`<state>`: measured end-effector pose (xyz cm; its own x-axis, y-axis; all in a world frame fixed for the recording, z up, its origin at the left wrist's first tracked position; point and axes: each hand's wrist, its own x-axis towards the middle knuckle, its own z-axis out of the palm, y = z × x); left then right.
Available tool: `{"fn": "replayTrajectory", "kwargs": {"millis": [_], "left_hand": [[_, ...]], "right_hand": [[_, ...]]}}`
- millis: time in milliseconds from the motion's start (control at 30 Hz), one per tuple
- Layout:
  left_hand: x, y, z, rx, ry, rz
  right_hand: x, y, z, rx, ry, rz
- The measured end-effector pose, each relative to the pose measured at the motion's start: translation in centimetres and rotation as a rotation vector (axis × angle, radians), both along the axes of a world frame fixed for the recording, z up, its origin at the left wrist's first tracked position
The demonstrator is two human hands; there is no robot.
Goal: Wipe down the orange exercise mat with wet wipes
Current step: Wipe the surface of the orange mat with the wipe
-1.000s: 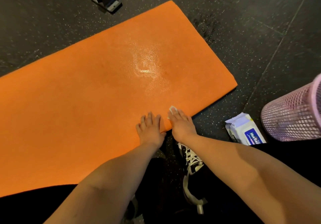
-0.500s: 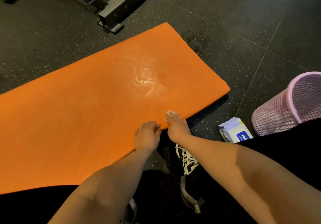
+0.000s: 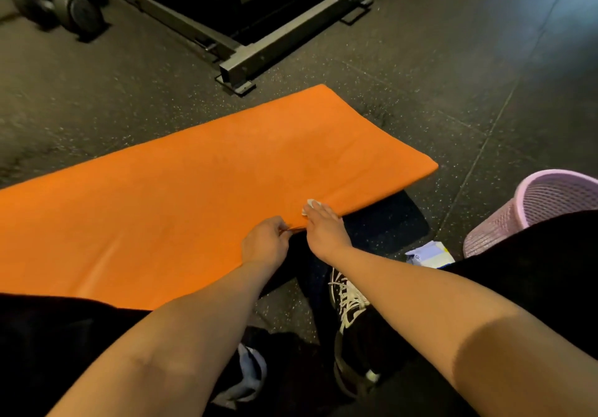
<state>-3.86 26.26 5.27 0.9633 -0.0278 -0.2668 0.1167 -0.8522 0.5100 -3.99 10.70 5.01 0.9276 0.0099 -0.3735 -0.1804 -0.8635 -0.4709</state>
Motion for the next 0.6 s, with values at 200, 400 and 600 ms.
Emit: {"fn": "replayTrajectory", "kwargs": {"millis": [200, 400, 600], "left_hand": [[-2.1, 1.4, 0.4, 0.002, 0.051, 0.004], [-2.3, 1.6, 0.9, -0.036, 0.061, -0.001], [-2.3, 1.8, 0.1, -0.118, 0.108, 0.075]], "right_hand": [[-1.9, 0.6, 0.8, -0.076, 0.028, 0.127], [-2.3, 1.4, 2.1, -0.175, 0.019, 0.156], [-2.2, 2.2, 1.1, -0.235, -0.074, 0.167]]}}
